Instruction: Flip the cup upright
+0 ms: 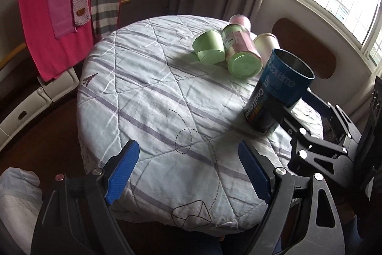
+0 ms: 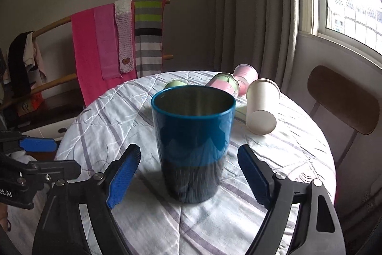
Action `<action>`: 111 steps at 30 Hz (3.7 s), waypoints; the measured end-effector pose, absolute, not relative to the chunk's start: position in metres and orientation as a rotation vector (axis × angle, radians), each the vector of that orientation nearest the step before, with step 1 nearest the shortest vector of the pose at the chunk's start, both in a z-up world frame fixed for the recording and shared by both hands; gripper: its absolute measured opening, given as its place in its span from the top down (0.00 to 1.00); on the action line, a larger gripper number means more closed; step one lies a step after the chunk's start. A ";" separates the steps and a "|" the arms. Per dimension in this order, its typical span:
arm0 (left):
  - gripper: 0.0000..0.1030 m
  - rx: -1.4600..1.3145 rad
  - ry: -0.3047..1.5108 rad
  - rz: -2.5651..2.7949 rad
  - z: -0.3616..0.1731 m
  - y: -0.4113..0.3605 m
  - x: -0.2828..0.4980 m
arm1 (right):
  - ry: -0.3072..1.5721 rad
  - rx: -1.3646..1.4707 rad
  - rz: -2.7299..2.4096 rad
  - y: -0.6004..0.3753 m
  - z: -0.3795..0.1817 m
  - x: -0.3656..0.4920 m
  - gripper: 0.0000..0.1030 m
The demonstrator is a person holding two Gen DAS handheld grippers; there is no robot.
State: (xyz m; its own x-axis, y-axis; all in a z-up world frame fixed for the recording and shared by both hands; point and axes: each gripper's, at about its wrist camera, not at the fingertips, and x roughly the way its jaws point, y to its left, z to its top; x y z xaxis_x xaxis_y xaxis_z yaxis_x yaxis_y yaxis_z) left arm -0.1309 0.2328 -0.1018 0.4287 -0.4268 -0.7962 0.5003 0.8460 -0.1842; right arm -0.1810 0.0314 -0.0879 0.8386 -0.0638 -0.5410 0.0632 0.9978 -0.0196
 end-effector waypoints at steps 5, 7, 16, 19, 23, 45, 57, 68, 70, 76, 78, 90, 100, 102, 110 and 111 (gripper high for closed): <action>0.16 0.085 0.962 -0.589 -0.101 0.233 -0.142 | 0.586 0.013 -0.061 0.031 -0.089 -0.196 0.18; 0.15 0.078 0.941 -0.580 -0.095 0.235 -0.149 | 0.585 0.019 -0.068 0.029 -0.088 -0.206 0.18; 0.10 0.138 0.648 -0.464 -0.037 0.235 -0.215 | 0.485 0.038 -0.149 0.018 -0.037 -0.275 0.18; 0.06 0.115 0.608 -0.473 -0.024 0.235 -0.233 | 0.459 0.028 -0.179 0.019 -0.018 -0.293 0.18; 0.04 0.104 0.587 -0.445 -0.014 0.238 -0.255 | 0.449 0.025 -0.185 0.023 -0.005 -0.311 0.18; 0.00 0.153 0.533 -0.415 0.023 0.236 -0.300 | 0.370 0.005 -0.238 0.031 0.031 -0.359 0.17; 0.00 0.162 0.559 -0.416 0.053 0.220 -0.258 | 0.404 -0.009 -0.239 0.029 0.066 -0.328 0.17; 0.00 0.137 0.547 -0.414 0.068 0.209 -0.223 | 0.406 -0.013 -0.231 0.025 0.089 -0.299 0.17; 0.00 0.139 0.540 -0.416 0.070 0.206 -0.219 | 0.400 -0.017 -0.232 0.025 0.091 -0.297 0.17; 0.00 0.140 0.532 -0.426 0.073 0.201 -0.215 | 0.376 -0.012 -0.232 0.022 0.097 -0.295 0.17; 0.00 0.140 0.532 -0.430 0.072 0.200 -0.214 | 0.364 -0.008 -0.223 0.022 0.098 -0.295 0.17; 0.00 0.135 0.481 -0.456 0.077 0.193 -0.220 | 0.312 -0.014 -0.261 0.021 0.101 -0.295 0.17; 0.00 0.142 0.473 -0.473 0.077 0.189 -0.223 | 0.305 -0.022 -0.283 0.022 0.102 -0.295 0.17; 0.00 0.136 0.466 -0.479 0.077 0.190 -0.224 | 0.301 -0.025 -0.287 0.023 0.102 -0.295 0.17; 0.00 0.108 0.411 -0.524 0.082 0.191 -0.232 | 0.273 -0.047 -0.307 0.029 0.102 -0.300 0.17; 0.00 0.114 0.413 -0.521 0.081 0.190 -0.232 | 0.275 -0.049 -0.306 0.029 0.101 -0.300 0.17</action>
